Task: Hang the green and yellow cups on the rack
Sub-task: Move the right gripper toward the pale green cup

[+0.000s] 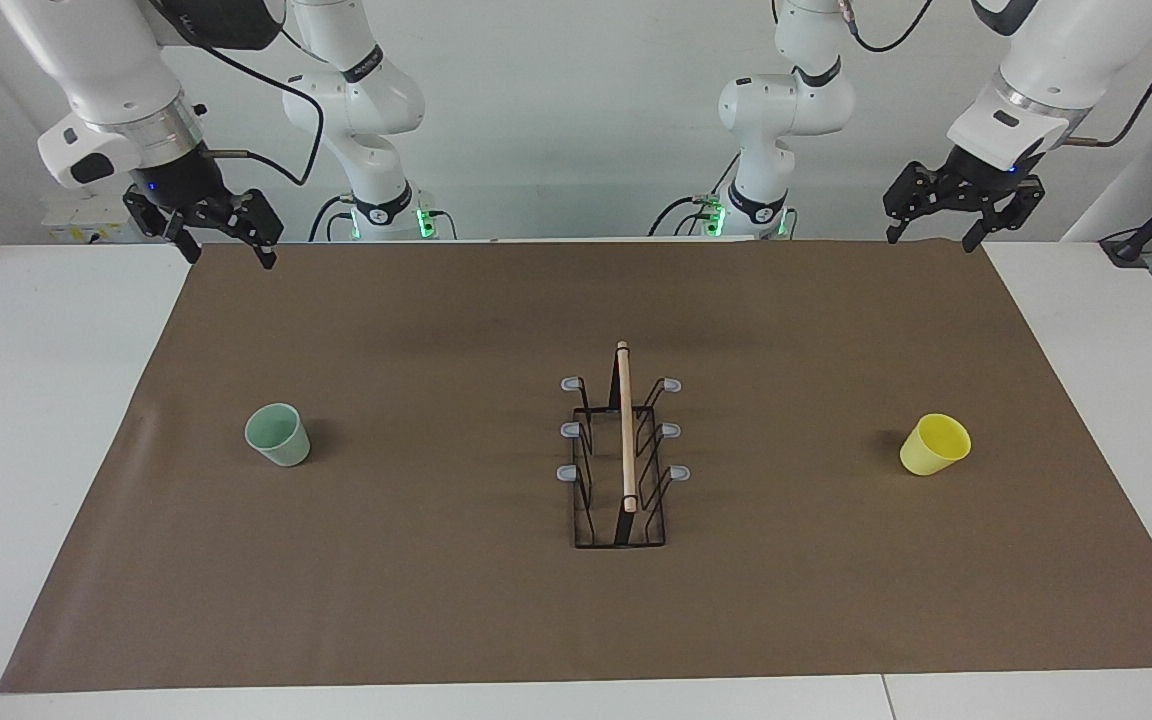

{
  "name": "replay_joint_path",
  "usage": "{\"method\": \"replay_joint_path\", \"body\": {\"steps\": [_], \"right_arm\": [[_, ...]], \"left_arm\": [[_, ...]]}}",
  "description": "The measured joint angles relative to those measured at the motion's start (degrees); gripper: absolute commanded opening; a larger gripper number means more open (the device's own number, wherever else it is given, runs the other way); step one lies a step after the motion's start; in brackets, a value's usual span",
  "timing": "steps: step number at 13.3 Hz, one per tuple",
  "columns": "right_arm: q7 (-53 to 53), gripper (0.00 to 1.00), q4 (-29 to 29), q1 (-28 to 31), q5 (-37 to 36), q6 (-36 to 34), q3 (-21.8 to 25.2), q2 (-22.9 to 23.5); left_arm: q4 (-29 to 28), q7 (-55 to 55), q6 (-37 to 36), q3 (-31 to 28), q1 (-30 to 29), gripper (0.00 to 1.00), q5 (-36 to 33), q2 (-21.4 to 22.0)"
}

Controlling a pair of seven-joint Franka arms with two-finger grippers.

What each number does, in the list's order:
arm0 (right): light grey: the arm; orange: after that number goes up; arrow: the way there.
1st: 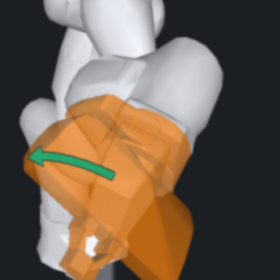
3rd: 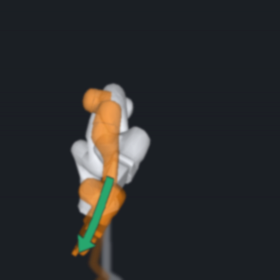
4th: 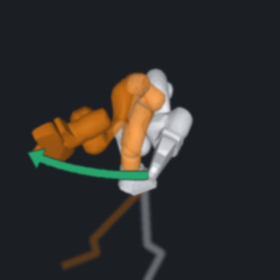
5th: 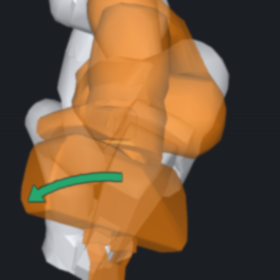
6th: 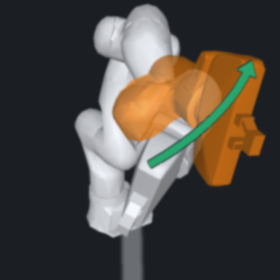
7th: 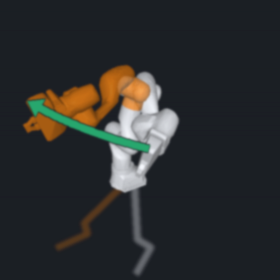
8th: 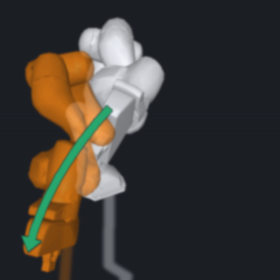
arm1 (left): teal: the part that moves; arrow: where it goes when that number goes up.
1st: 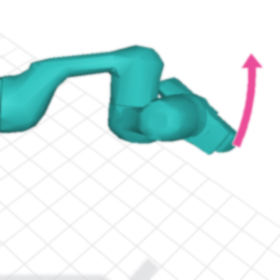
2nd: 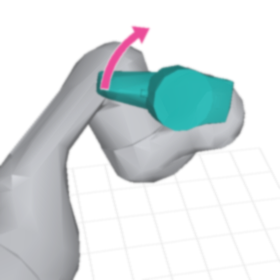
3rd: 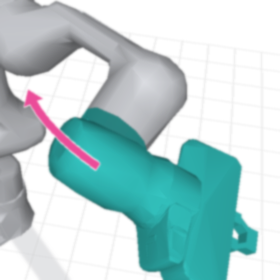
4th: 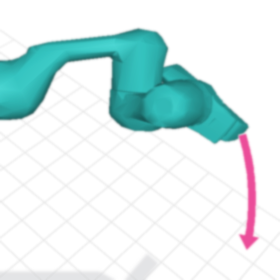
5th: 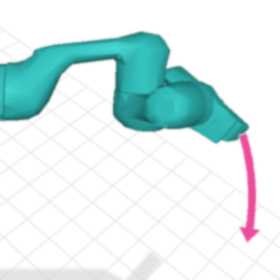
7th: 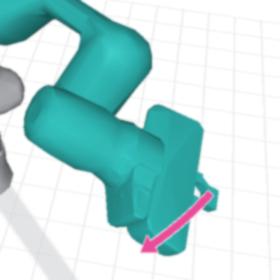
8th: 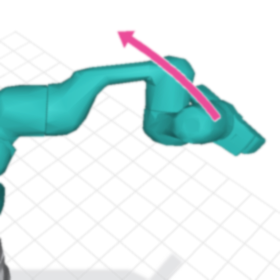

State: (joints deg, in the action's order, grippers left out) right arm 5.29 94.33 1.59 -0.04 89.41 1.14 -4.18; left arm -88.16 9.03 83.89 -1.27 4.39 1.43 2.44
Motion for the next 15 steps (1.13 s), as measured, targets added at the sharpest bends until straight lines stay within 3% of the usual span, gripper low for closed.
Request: {"method": "replay_joint_path", "body": {"steps": [5, 10, 15], "right_arm": [[0.0, 1.0, 0.22, -0.02, 0.0, 0.79, -0.07, 0.04], [0.0, 1.0, 4.56, -0.44, -0.01, 7.32, -0.15, 0.82], [-8.69, 1.0, 3.64, -0.53, -3.98, 12.93, -0.65, 11.53]], "left_arm": [[0.01, 0.0, -0.08, 0.02, 0.02, 1.0, 0.0, 0.0], [-0.01, 0.0, -0.14, 0.1, 0.15, 1.0, 0.0, 0.0], [-0.04, 0.0, -0.01, -0.04, 0.17, 1.0, 0.26, -0.42]]}}
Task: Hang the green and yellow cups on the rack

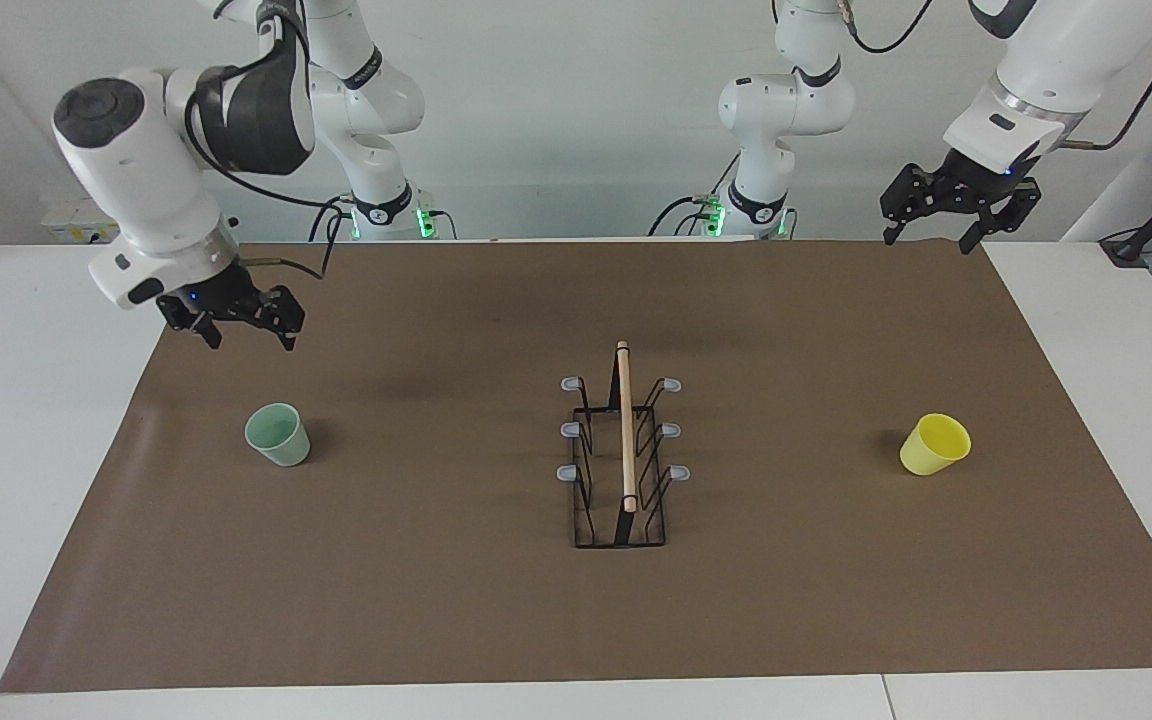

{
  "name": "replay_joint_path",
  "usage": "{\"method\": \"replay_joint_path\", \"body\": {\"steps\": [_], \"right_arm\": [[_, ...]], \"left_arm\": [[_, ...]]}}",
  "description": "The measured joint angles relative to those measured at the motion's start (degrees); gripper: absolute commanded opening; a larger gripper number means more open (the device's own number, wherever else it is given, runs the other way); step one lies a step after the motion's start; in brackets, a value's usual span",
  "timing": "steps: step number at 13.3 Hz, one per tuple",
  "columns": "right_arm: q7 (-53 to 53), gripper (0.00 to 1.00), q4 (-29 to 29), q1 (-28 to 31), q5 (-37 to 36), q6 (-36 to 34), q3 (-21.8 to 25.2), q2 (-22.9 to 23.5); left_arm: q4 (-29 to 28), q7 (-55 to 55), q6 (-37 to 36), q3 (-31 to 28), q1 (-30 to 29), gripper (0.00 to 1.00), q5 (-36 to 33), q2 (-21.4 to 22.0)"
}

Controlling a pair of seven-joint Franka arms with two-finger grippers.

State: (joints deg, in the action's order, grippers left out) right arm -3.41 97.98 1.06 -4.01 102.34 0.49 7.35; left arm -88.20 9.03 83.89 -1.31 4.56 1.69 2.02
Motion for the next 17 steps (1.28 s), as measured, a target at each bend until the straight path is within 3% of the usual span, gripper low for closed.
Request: {"method": "replay_joint_path", "body": {"steps": [3, 6, 10, 13, 17], "right_arm": [[-9.35, 1.0, -4.82, -2.42, -9.74, 0.17, -0.75, 7.98], [-21.98, 1.0, -5.42, -5.28, -19.07, 1.41, -2.18, 12.53], [-35.27, 1.0, -0.01, -8.78, -31.01, 4.29, -2.4, 15.04], [-37.27, 1.0, 4.7, -11.29, -39.84, 6.61, -2.44, 15.79], [-37.65, 1.0, 8.74, -12.77, -48.43, 9.33, -2.45, 15.84]], "left_arm": [[-0.01, -0.02, 0.84, -0.77, -0.16, 1.0, 0.87, -1.07], [0.09, -0.26, 2.2, -1.4, -1.2, 1.0, 1.11, -3.08], [4.66, -0.29, 3.1, -1.75, -5.86, 1.0, 4.55, -9.86], [11.84, -0.32, 3.56, -3.83, -6.73, 1.0, 4.97, -17.71], [14.02, -4.43, 10.03, -6.17, -7.46, 1.0, 5.2, -24.48]]}}
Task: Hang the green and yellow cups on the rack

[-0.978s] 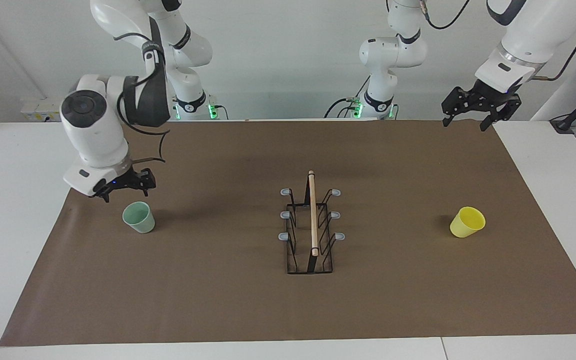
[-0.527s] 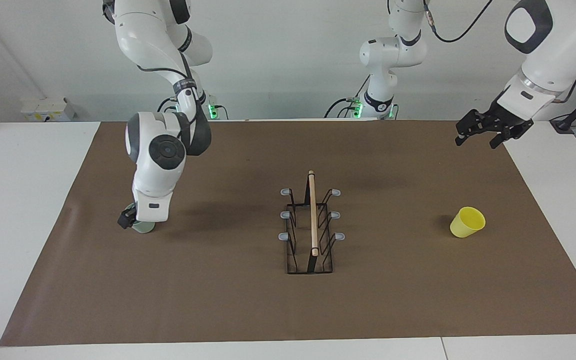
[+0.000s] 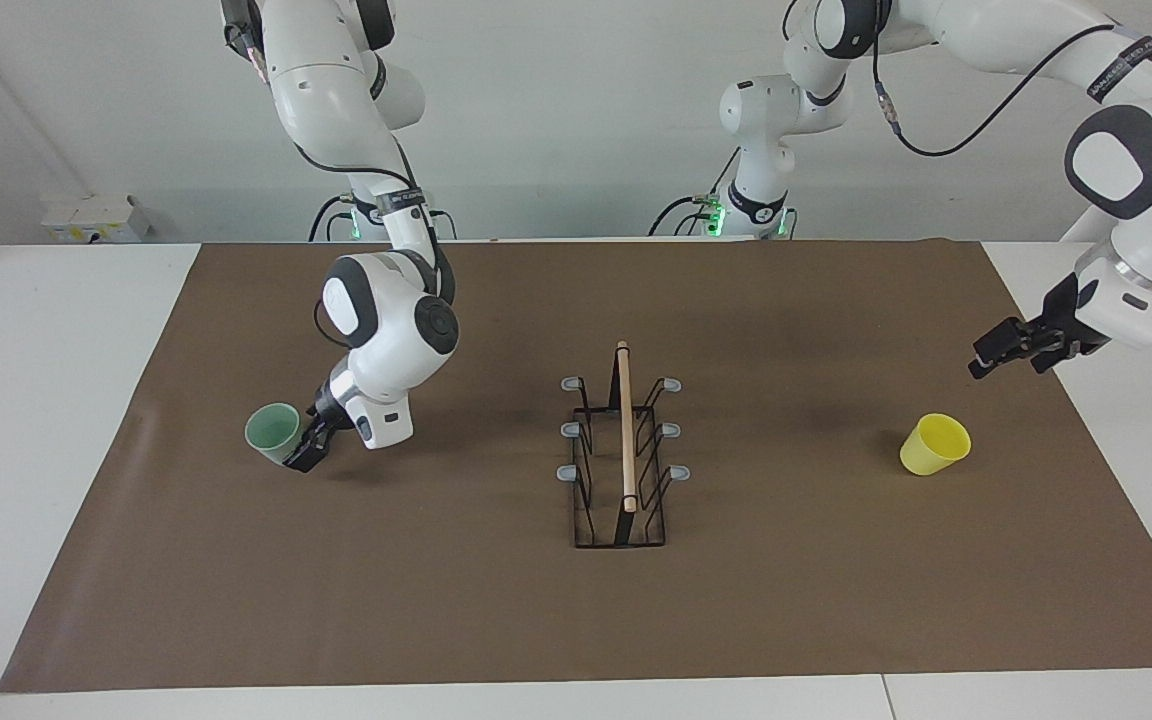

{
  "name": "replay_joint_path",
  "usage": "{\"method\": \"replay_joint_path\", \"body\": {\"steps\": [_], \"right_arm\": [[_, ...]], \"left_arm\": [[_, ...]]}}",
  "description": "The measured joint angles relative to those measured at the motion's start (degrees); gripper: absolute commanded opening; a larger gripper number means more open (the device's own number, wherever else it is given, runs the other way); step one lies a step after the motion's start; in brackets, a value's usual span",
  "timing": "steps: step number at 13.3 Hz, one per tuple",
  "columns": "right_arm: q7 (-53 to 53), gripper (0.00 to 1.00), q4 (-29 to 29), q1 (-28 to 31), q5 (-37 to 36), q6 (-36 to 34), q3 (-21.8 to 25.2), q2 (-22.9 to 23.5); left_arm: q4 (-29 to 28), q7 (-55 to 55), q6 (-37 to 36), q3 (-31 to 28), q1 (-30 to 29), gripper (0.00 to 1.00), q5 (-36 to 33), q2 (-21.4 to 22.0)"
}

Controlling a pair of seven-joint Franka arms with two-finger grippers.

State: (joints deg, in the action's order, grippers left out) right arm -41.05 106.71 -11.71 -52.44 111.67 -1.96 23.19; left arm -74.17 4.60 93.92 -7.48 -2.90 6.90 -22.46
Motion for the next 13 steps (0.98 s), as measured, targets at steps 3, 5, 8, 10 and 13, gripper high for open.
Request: {"method": "replay_joint_path", "body": {"steps": [3, 5, 8, 10, 13], "right_arm": [[-0.02, 1.0, 2.69, 0.04, -4.92, 1.99, 0.04, 0.33], [-0.01, 1.0, 3.12, 0.03, -6.26, 2.09, 0.04, 0.73], [1.09, 1.0, 3.89, 0.09, -7.63, 2.12, 0.13, 0.9], [2.54, 1.0, 4.84, 0.04, -7.66, 2.13, 0.12, 0.9], [4.46, 1.0, 6.06, -0.19, -8.51, 2.0, 0.11, 0.84]], "left_arm": [[0.14, -4.95, 4.31, -0.37, -1.99, 1.0, 1.03, -4.23], [0.66, -7.58, 7.21, -0.55, -4.89, 1.0, 4.06, -7.54], [6.92, -14.1, 8.28, -0.82, -7.82, 1.0, 6.07, -15.12], [11.63, -19.09, 8.47, -1.01, -9.54, 1.0, 8.27, -19.74], [11.72, -26.69, 9.64, -1.03, -12.56, 1.0, 15.11, -21.8]]}}
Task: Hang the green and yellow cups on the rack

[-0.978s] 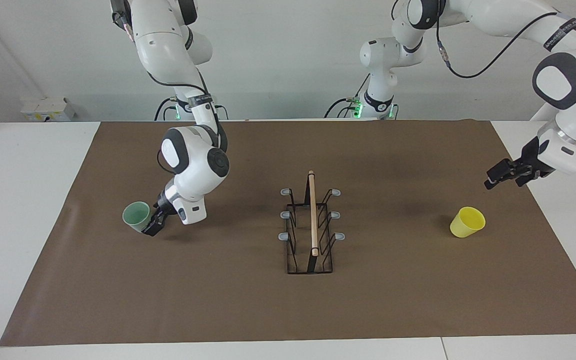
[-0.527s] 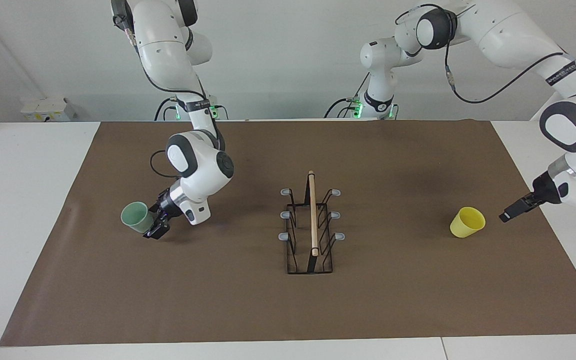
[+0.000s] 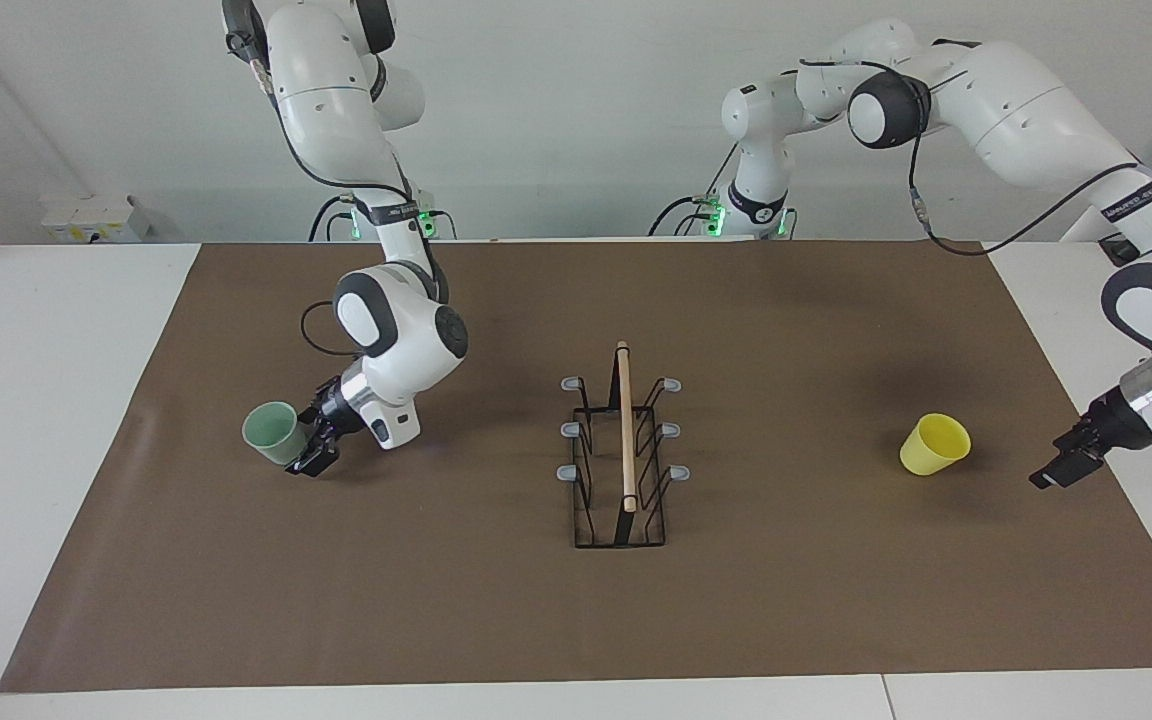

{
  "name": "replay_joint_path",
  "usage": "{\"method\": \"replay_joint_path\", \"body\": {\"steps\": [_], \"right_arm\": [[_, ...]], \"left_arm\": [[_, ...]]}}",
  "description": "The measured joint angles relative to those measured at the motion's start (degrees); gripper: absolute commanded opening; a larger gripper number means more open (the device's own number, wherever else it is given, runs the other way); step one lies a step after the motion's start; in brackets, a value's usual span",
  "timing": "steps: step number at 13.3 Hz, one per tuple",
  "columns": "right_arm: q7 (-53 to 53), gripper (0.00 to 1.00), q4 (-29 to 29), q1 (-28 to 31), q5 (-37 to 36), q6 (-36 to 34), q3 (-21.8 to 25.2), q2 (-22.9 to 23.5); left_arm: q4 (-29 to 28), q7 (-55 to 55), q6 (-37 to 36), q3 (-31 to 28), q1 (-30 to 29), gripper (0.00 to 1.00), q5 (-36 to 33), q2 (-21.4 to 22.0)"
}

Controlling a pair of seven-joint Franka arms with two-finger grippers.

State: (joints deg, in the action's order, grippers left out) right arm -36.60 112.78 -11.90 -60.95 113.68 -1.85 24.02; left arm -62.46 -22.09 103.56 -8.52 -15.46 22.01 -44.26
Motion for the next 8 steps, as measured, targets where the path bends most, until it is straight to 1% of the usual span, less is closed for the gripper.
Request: {"method": "replay_joint_path", "body": {"steps": [2, 4, 7, 8], "right_arm": [[1.22, 1.0, 0.91, -0.05, -1.75, -0.02, 0.01, -0.11], [2.0, 1.0, 1.81, 0.05, -3.56, -0.01, 0.02, -0.24], [2.52, 1.0, 2.82, 0.76, -5.78, 0.6, 0.22, -0.34], [3.22, 0.99, 3.34, 1.01, -6.71, 1.0, 0.23, -0.35]], "left_arm": [[-2.38, -7.04, 0.41, -0.03, -0.73, 1.0, 2.27, 0.35], [-6.57, -14.33, 1.74, -0.23, -1.0, 1.0, 7.11, 1.64], [-16.88, -18.93, 2.48, -0.35, -2.08, 1.0, 12.74, 5.96], [-20.53, -19.72, 2.76, -0.47, -2.64, 1.0, 15.64, 7.57]]}}
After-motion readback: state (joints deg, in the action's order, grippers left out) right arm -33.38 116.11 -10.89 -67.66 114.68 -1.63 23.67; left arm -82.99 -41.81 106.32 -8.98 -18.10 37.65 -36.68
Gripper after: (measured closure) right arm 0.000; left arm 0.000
